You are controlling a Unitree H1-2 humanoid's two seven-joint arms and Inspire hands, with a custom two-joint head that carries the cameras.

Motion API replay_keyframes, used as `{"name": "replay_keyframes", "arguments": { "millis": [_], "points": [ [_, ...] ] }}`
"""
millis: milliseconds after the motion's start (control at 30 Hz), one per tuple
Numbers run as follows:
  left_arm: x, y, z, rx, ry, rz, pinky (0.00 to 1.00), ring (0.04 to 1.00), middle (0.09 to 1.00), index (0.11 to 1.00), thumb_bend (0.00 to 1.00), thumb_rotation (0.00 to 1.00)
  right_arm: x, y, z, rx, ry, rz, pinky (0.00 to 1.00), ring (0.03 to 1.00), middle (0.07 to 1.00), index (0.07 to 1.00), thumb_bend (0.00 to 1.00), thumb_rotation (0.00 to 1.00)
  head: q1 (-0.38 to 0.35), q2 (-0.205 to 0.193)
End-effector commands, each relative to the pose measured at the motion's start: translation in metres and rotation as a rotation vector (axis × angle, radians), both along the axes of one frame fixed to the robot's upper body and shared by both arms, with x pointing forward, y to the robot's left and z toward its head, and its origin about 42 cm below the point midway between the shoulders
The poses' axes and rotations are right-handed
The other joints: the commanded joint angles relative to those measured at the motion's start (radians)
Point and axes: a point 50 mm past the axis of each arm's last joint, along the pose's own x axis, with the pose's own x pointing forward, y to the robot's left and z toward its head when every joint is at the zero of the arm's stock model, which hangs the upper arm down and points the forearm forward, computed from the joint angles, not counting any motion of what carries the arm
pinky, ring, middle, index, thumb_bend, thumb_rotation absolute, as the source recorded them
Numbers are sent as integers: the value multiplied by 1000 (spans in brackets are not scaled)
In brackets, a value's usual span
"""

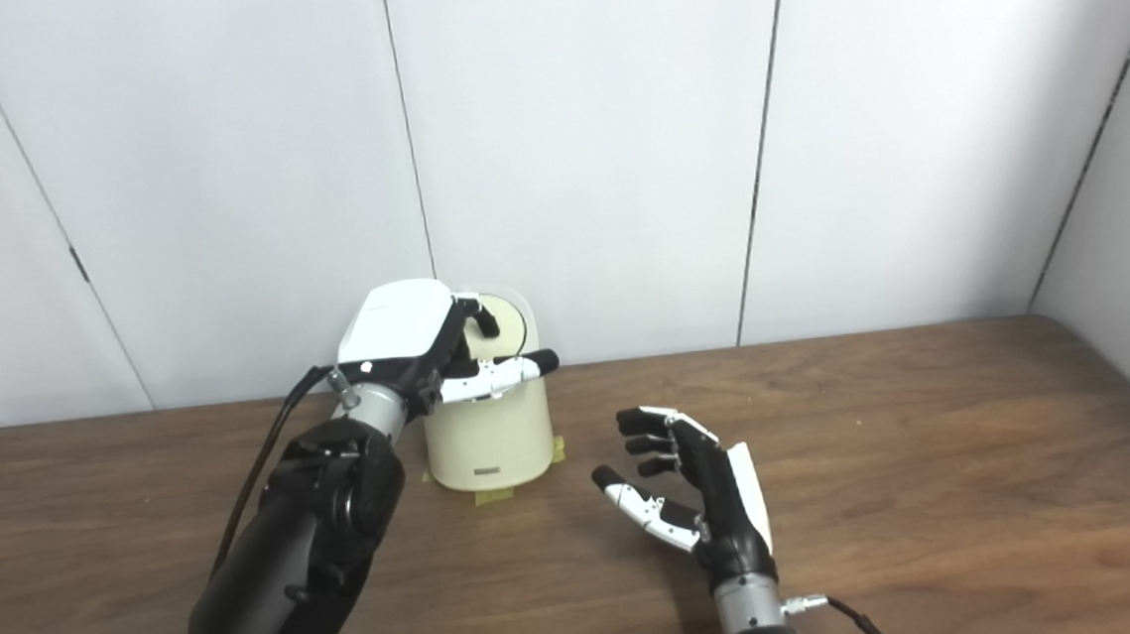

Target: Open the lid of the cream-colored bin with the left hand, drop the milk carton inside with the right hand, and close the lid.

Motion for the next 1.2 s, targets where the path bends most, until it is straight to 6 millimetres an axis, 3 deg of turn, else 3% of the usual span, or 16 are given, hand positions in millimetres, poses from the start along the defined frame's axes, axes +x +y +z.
{"name": "replay_keyframes", "arguments": {
  "millis": [0, 133, 233, 300, 367, 500, 767, 900, 967, 1067, 1167],
  "points": [
    [4, 6, 0, 25, -10, 11, 882, 471, 431, 656, 779, 935, -12, 4, -15, 0, 35, 8, 507, 622, 656, 664, 339, 223, -1, 0],
    [1, 6, 2, -23, -26, 7, 876, 499, 464, 663, 772, 922, -11, 4, -15, 2, 30, 8, 545, 647, 674, 664, 338, 217, -1, 0],
    [-2, 5, 6, -152, -101, 13, 880, 562, 512, 685, 696, 843, -11, 4, -14, 9, 33, 5, 547, 651, 677, 663, 341, 212, 4, -2],
    [-5, 4, 8, -275, -214, 7, 763, 611, 608, 661, 613, 752, -11, 4, -15, 11, 39, 5, 553, 656, 678, 665, 345, 217, 4, -2],
    [-7, 4, 10, -371, -295, -8, 712, 632, 640, 665, 553, 742, -10, 3, -15, 7, 33, 7, 561, 659, 680, 666, 344, 223, 4, -2],
    [-16, 1, 21, -483, -416, -29, 663, 624, 673, 696, 480, 752, -10, 3, -16, 5, 30, 5, 562, 662, 682, 667, 341, 243, 7, -3],
    [-37, 9, 39, -644, -540, -89, 490, 600, 651, 674, 389, 608, -9, 3, -17, 14, 32, 4, 576, 670, 686, 667, 349, 240, 4, -4],
    [-49, 24, 38, -775, -580, -118, 514, 646, 691, 692, 348, 557, -8, 2, -18, 16, 28, 8, 592, 680, 694, 673, 337, 245, 4, -3],
    [-55, 31, 34, -842, -571, -123, 535, 667, 704, 694, 329, 578, -8, 1, -17, 13, 28, 9, 594, 680, 694, 676, 332, 257, 3, -3],
    [-67, 46, 24, -953, -522, -116, 572, 690, 717, 716, 306, 757, -8, 0, -17, 9, 26, 8, 594, 673, 690, 678, 318, 279, 0, -8],
    [-78, 57, 7, -1065, -480, -101, 655, 751, 764, 759, 255, 804, -8, -1, -17, 8, 26, 2, 596, 673, 687, 675, 312, 305, -1, -8]
  ]
}}
